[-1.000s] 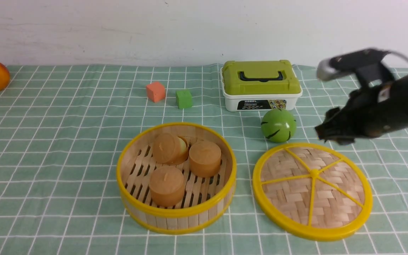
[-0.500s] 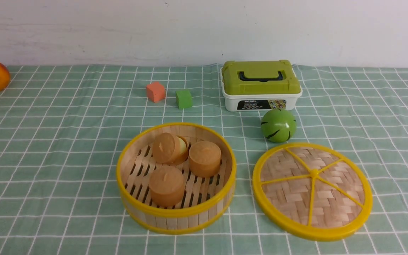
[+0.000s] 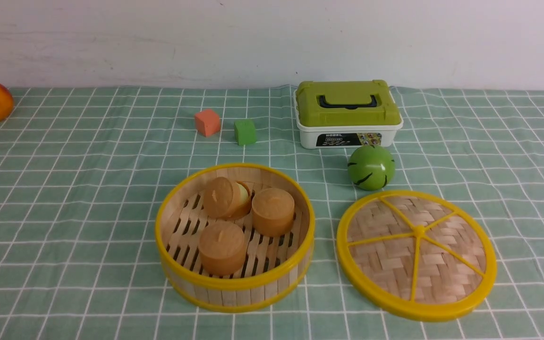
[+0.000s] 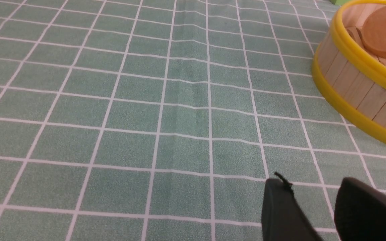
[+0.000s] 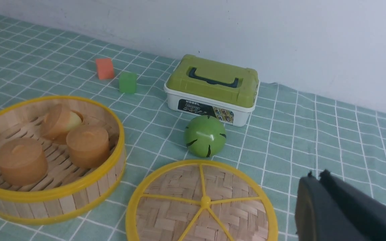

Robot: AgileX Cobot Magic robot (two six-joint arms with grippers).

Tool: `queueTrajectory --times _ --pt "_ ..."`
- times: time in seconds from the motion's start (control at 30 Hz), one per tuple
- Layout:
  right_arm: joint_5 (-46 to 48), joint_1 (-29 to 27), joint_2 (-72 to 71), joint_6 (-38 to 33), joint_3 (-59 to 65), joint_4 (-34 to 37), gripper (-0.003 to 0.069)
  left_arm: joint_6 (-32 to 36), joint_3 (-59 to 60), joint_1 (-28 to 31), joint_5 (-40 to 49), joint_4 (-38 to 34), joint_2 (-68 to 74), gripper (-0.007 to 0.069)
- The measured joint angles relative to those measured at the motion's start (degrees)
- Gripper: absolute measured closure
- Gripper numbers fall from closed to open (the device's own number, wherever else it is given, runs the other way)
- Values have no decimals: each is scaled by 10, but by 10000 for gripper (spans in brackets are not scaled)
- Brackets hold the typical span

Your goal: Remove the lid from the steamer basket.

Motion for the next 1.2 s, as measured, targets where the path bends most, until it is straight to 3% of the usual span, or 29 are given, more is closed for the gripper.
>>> queueTrajectory --times 0.17,0.3,0.43,0.63,0.87,1.2 --pt "-18 0 -15 0 26 2 670 0 0 0 0 0 0 386" --pt "-102 -17 -88 0 143 8 667 0 0 0 0 0 0 386" --pt "-166 -71 -166 0 262 9 666 0 0 0 0 0 0 386" --pt "-165 -156 -281 21 401 10 666 0 0 0 0 0 0 386" --pt "-126 -190 -292 84 425 -5 666 0 0 0 0 0 0 386" --pt "-95 -193 -292 91 421 -8 663 0 0 0 0 0 0 386"
